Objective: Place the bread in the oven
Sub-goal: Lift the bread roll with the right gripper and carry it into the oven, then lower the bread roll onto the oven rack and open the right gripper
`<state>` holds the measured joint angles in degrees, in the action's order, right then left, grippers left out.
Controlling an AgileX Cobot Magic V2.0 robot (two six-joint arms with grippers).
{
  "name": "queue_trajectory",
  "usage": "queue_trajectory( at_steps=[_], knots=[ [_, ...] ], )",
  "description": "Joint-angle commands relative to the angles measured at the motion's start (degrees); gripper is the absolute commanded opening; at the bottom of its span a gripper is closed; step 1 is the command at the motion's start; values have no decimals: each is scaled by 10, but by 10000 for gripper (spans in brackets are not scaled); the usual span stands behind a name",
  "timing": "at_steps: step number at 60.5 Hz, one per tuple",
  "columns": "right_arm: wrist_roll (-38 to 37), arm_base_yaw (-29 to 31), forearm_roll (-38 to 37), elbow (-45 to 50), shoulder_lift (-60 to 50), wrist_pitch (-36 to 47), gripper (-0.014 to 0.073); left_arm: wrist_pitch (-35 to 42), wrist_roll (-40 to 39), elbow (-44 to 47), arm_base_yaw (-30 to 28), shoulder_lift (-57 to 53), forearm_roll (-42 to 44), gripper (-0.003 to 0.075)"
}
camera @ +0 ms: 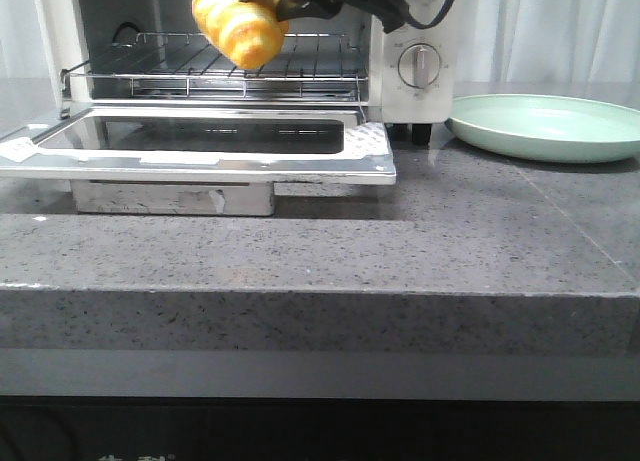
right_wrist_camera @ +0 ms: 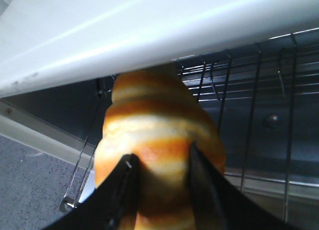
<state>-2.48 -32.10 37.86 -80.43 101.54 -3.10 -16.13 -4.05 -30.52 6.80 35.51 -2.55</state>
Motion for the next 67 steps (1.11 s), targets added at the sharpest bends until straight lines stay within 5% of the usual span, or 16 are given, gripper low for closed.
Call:
queue_trajectory(
  at_steps=[1, 14, 25, 48, 53, 67],
  knots=[
    [6, 1, 4, -22, -29, 48, 317, 45, -6, -17, -3, -2, -4, -20],
    [6, 1, 4, -22, -29, 54, 466, 45, -6, -17, -3, -2, -4, -20],
    [6, 1, 4, -22, -32, 52, 469, 45, -6, -17, -3, -2, -4, -20],
    [6, 1, -44, -22, -114, -84, 461, 45, -6, -17, -3, -2, -4, -20],
    [6, 2, -79, -22, -139, -116, 380, 45, -6, -17, -3, -2, -4, -20],
    [6, 49, -209, -22, -208, -244, -27, 49, -6, -17, -3, -2, -4, -20]
  ],
)
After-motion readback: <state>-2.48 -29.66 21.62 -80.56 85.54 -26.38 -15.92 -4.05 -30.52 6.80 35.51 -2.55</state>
